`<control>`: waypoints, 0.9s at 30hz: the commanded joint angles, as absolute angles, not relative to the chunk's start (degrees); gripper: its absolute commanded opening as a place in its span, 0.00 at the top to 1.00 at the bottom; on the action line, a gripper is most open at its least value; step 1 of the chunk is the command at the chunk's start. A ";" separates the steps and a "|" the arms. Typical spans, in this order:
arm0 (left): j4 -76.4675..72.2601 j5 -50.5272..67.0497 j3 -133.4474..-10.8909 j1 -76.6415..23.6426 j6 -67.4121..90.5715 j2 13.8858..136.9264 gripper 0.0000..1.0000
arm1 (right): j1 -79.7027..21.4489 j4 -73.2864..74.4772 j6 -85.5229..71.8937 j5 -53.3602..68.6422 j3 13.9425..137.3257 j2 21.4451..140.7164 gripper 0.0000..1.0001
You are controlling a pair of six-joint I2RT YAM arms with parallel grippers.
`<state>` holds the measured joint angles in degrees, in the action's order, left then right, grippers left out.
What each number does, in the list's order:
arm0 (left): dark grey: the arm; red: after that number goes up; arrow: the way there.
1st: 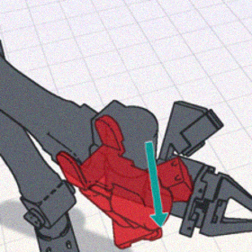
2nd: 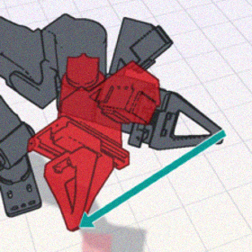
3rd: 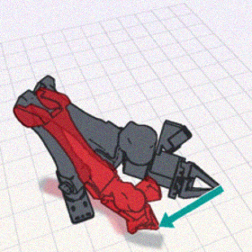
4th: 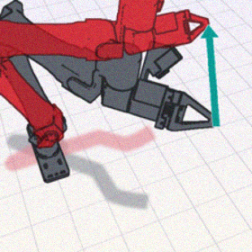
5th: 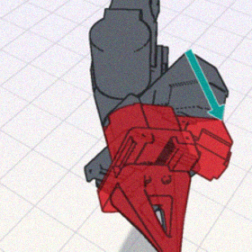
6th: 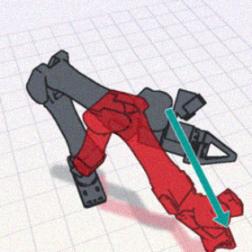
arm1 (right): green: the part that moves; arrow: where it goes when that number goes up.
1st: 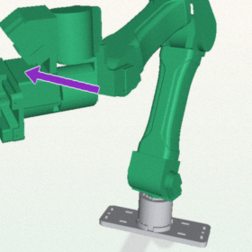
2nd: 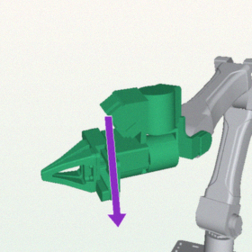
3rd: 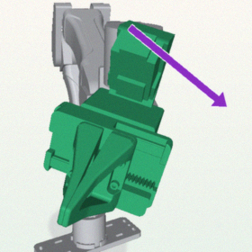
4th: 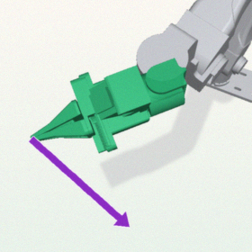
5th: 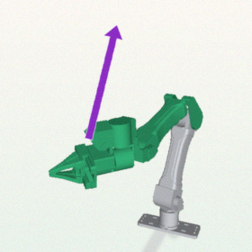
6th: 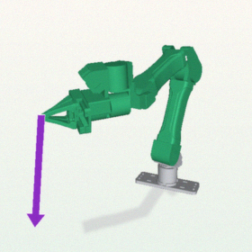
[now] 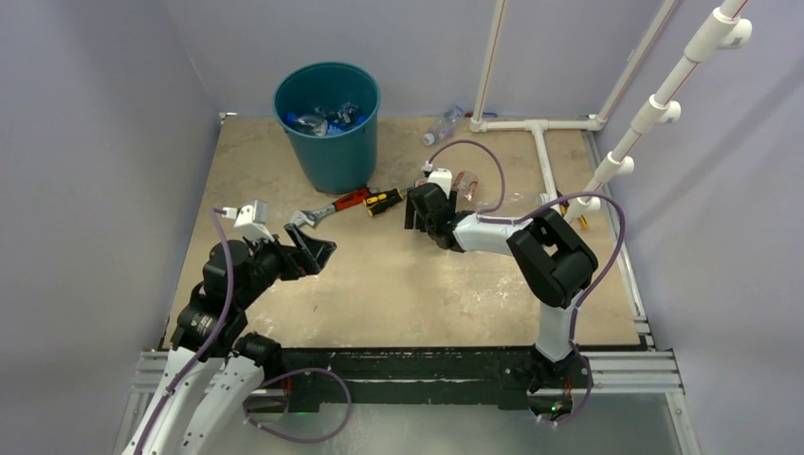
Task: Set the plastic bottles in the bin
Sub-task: Pick up the plastic bottle at the center of the board.
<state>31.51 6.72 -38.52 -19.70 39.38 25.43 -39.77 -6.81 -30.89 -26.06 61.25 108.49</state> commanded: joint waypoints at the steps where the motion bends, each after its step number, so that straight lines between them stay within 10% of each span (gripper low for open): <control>1: 28.39 8.69 -38.32 -19.86 38.43 25.13 0.05 | -39.56 -7.50 -29.05 -27.83 60.83 107.52 0.27; 12: 27.97 8.67 -37.87 -19.86 38.81 25.04 0.06 | -42.24 -10.07 -28.53 -27.42 53.76 93.72 0.52; 27: 7.66 21.16 -29.84 -19.86 43.65 28.50 0.07 | -53.79 -27.00 -22.49 -3.88 26.12 47.93 0.54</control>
